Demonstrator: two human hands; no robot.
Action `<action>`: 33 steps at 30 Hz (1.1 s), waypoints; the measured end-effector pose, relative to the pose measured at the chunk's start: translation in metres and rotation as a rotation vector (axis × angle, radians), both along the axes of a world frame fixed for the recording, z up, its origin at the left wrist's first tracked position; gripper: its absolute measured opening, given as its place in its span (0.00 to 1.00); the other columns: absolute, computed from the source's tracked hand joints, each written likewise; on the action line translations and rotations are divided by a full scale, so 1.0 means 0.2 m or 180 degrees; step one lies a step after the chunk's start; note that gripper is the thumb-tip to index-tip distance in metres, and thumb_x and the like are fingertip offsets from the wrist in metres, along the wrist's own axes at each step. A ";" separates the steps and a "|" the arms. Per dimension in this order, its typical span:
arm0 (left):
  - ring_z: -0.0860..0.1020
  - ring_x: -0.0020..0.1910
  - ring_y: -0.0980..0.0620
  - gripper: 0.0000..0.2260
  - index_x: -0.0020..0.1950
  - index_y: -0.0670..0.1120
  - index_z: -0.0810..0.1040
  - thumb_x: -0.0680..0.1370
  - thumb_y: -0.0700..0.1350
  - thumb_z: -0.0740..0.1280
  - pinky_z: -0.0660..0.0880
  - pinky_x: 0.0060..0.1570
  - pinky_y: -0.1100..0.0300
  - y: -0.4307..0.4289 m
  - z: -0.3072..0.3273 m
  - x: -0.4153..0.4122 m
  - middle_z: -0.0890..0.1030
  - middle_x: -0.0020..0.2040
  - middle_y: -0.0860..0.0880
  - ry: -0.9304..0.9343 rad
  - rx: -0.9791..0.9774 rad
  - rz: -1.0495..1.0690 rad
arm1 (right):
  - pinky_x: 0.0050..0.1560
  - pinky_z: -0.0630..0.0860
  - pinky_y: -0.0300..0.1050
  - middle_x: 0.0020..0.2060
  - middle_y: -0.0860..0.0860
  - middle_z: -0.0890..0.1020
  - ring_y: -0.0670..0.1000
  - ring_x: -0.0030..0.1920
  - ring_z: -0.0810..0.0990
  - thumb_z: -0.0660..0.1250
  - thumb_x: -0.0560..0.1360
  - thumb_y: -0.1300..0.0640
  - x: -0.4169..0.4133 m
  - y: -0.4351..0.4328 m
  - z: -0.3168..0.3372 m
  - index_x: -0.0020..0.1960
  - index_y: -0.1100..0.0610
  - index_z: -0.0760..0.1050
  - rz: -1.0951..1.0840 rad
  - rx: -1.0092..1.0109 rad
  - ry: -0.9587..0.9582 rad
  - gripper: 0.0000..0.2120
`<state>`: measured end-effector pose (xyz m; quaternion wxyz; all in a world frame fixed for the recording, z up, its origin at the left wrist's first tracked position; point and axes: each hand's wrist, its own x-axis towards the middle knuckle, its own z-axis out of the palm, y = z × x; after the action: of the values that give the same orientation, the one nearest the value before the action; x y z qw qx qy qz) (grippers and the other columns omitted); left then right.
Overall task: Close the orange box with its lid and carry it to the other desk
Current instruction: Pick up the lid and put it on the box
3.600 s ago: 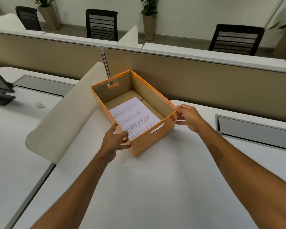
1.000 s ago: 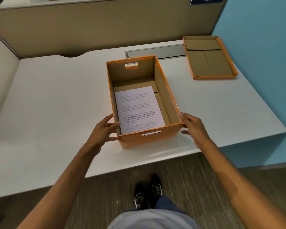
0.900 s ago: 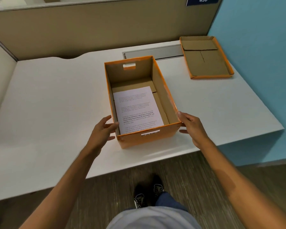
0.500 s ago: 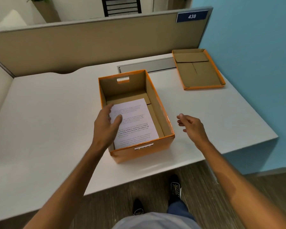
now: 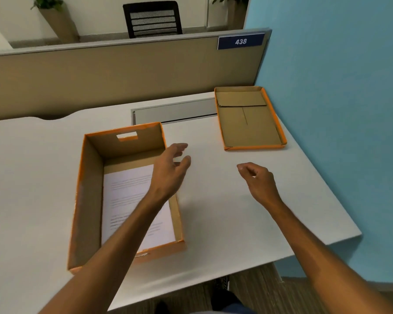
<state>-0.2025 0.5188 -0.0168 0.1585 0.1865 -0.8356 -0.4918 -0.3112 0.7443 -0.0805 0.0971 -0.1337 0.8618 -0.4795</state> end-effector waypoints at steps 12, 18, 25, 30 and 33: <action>0.78 0.60 0.46 0.19 0.68 0.44 0.74 0.77 0.44 0.68 0.75 0.51 0.57 0.28 -0.35 -0.82 0.79 0.64 0.43 -0.1200 0.0514 0.0169 | 0.65 0.73 0.54 0.64 0.58 0.80 0.58 0.65 0.77 0.68 0.79 0.57 -0.71 0.17 -0.30 0.66 0.61 0.78 0.0240 0.0891 0.0524 0.17; 0.76 0.63 0.42 0.23 0.70 0.43 0.71 0.77 0.45 0.69 0.76 0.60 0.50 0.28 -0.53 -1.06 0.76 0.67 0.41 -0.1603 0.0827 0.0373 | 0.61 0.73 0.62 0.60 0.64 0.80 0.65 0.62 0.77 0.74 0.73 0.62 -0.92 0.18 -0.42 0.63 0.63 0.79 0.0546 0.1593 0.1162 0.18; 0.81 0.53 0.43 0.18 0.64 0.40 0.76 0.75 0.43 0.70 0.79 0.57 0.44 0.27 -0.65 -1.26 0.81 0.56 0.40 -0.1700 0.1269 0.0804 | 0.55 0.71 0.69 0.47 0.59 0.85 0.63 0.50 0.83 0.79 0.65 0.65 -1.05 0.18 -0.52 0.52 0.60 0.83 0.0574 0.1945 0.1489 0.16; 0.77 0.40 0.44 0.07 0.49 0.38 0.79 0.75 0.40 0.69 0.81 0.49 0.48 0.28 -0.68 -1.36 0.79 0.45 0.39 -0.1724 0.1834 0.0968 | 0.60 0.64 0.79 0.45 0.58 0.85 0.62 0.49 0.83 0.77 0.67 0.66 -1.05 0.17 -0.57 0.52 0.60 0.83 0.0506 0.1791 0.1453 0.14; 0.77 0.40 0.45 0.03 0.49 0.38 0.77 0.76 0.36 0.67 0.80 0.41 0.54 0.29 -0.66 -1.39 0.78 0.46 0.39 -0.1668 0.2089 0.0905 | 0.63 0.61 0.79 0.47 0.58 0.85 0.62 0.51 0.82 0.74 0.70 0.66 -1.06 0.19 -0.55 0.53 0.60 0.83 0.0483 0.1536 0.1355 0.12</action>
<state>-0.4799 0.5763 -0.1484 -0.0602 0.4584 -0.6132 -0.6405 -0.5224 0.7819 -0.1912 -0.0208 -0.2678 0.9391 -0.2142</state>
